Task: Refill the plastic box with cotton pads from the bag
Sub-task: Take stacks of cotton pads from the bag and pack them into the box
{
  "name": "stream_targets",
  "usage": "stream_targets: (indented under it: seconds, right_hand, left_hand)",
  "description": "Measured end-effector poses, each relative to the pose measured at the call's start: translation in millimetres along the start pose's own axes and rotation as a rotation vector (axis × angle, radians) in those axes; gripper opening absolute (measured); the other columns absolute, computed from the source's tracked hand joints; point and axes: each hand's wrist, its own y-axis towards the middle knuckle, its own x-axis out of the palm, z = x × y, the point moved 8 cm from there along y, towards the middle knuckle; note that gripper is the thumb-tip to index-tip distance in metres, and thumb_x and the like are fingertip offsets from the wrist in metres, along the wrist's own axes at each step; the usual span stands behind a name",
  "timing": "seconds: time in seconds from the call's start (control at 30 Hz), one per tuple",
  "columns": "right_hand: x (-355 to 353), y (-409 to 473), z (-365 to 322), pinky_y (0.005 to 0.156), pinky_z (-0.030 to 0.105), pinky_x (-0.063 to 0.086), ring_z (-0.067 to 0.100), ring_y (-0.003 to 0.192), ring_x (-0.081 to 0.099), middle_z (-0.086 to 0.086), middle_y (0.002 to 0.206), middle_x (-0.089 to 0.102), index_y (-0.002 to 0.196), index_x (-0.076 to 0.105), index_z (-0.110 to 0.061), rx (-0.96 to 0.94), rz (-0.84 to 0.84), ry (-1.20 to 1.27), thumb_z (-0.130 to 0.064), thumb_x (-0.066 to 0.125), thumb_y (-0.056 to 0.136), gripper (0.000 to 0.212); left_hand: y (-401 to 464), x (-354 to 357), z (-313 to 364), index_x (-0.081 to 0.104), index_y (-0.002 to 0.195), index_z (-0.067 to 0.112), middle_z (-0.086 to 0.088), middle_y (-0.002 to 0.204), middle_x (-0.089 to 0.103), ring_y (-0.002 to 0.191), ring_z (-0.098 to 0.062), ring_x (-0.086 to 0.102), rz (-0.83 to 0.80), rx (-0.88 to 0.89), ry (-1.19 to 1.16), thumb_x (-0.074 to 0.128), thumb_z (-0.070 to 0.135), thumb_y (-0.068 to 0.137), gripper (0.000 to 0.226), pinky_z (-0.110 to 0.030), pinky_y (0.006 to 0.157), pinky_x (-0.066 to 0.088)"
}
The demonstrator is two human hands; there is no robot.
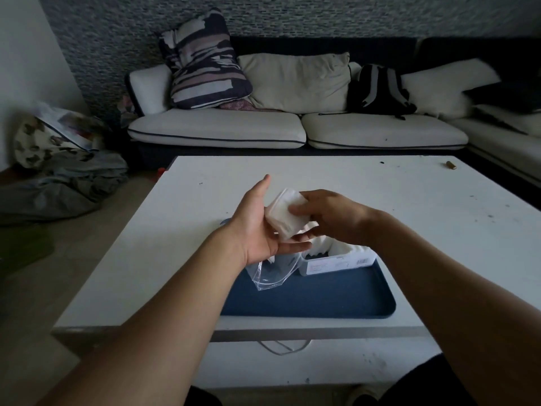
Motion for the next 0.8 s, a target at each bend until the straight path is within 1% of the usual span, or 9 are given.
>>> stream_targets:
  seconds: [0.1, 0.2, 0.27, 0.33, 0.4, 0.47, 0.57, 0.7, 0.8]
  right_hand:
    - [-3, -7, -12, 0.088, 0.042, 0.055, 0.033, 0.099, 0.061, 0.026, 0.115, 0.063, 0.12, 0.06, 0.005, 0.004, 0.085, -0.158, -0.011, 0.05, 0.099, 0.029]
    - [-8, -14, -25, 0.076, 0.028, 0.059, 0.025, 0.097, 0.064, 0.015, 0.115, 0.063, 0.128, 0.057, -0.003, -0.045, 0.183, -0.353, -0.009, 0.052, 0.099, 0.03]
    - [-10, -21, -29, 0.085, 0.028, 0.058, 0.021, 0.106, 0.062, 0.008, 0.123, 0.06, 0.138, 0.051, -0.009, -0.11, 0.243, -0.282, -0.012, 0.052, 0.1, 0.039]
    - [-11, -29, -29, 0.097, 0.031, 0.053, 0.016, 0.119, 0.057, 0.002, 0.133, 0.057, 0.145, 0.047, -0.015, -0.195, 0.259, -0.214, -0.022, 0.064, 0.095, 0.053]
    - [-10, -32, -29, 0.097, 0.029, 0.053, 0.011, 0.122, 0.055, -0.005, 0.139, 0.054, 0.147, 0.044, -0.021, -0.27, 0.293, -0.401, -0.036, 0.081, 0.081, 0.077]
    - [-10, -28, -33, 0.092, 0.031, 0.057, 0.01, 0.119, 0.057, -0.008, 0.137, 0.056, 0.146, 0.046, -0.023, -0.323, 0.367, -0.556, -0.042, 0.087, 0.07, 0.088]
    - [-10, -22, -41, 0.087, 0.033, 0.059, 0.011, 0.111, 0.06, -0.011, 0.124, 0.064, 0.133, 0.059, -0.024, -0.391, 0.404, -0.569, -0.037, 0.09, 0.068, 0.073]
    - [-15, -15, -40, 0.074, 0.02, 0.058, 0.007, 0.102, 0.064, -0.011, 0.109, 0.068, 0.12, 0.065, -0.023, -0.426, 0.337, -0.315, -0.019, 0.092, 0.068, 0.059]
    - [-19, -9, -35, 0.081, 0.03, 0.061, 0.009, 0.105, 0.065, -0.008, 0.108, 0.069, 0.119, 0.065, -0.02, -0.428, 0.333, -0.248, -0.018, 0.092, 0.068, 0.058]
  left_hand:
    - [-12, 7, 2, 0.06, 0.128, -0.002, -0.028, 0.12, 0.066, 0.111, -0.044, 0.061, -0.088, -0.023, -0.107, 0.037, 0.059, 0.1, 0.071, -0.056, 0.1, 0.049]
    - [-18, 18, 5, 0.057, 0.128, -0.003, -0.027, 0.113, 0.067, 0.098, -0.04, 0.068, -0.101, 0.024, -0.123, 0.037, 0.043, 0.106, 0.054, -0.05, 0.09, 0.057]
    - [-18, 23, 6, 0.06, 0.125, 0.002, -0.021, 0.11, 0.069, 0.089, -0.032, 0.073, -0.055, 0.085, -0.132, 0.039, 0.036, 0.107, 0.043, -0.047, 0.086, 0.06]
    - [-17, 23, 9, 0.061, 0.126, 0.005, -0.018, 0.115, 0.067, 0.095, -0.028, 0.07, -0.008, 0.14, -0.148, 0.041, 0.034, 0.106, 0.04, -0.044, 0.085, 0.058]
    - [-17, 22, 8, 0.062, 0.129, 0.007, -0.016, 0.115, 0.068, 0.1, -0.027, 0.066, 0.032, 0.152, -0.135, 0.045, 0.035, 0.106, 0.041, -0.04, 0.084, 0.055]
    - [-15, 21, 5, 0.065, 0.129, 0.01, -0.012, 0.109, 0.072, 0.096, -0.024, 0.068, 0.056, 0.167, -0.099, 0.049, 0.036, 0.104, 0.039, -0.037, 0.083, 0.054]
    - [-15, 19, 8, 0.067, 0.125, 0.012, -0.012, 0.108, 0.074, 0.095, -0.024, 0.069, 0.044, 0.188, -0.14, 0.047, 0.049, 0.102, 0.048, -0.041, 0.09, 0.054]
    - [-8, 13, 11, 0.061, 0.133, 0.003, -0.023, 0.122, 0.067, 0.103, -0.033, 0.067, -0.017, 0.157, -0.262, 0.036, 0.057, 0.103, 0.067, -0.045, 0.094, 0.052]
    - [-1, 23, 11, 0.062, 0.126, 0.001, -0.024, 0.107, 0.07, 0.09, -0.032, 0.072, -0.062, 0.152, -0.275, 0.041, 0.056, 0.101, 0.064, -0.045, 0.09, 0.055]
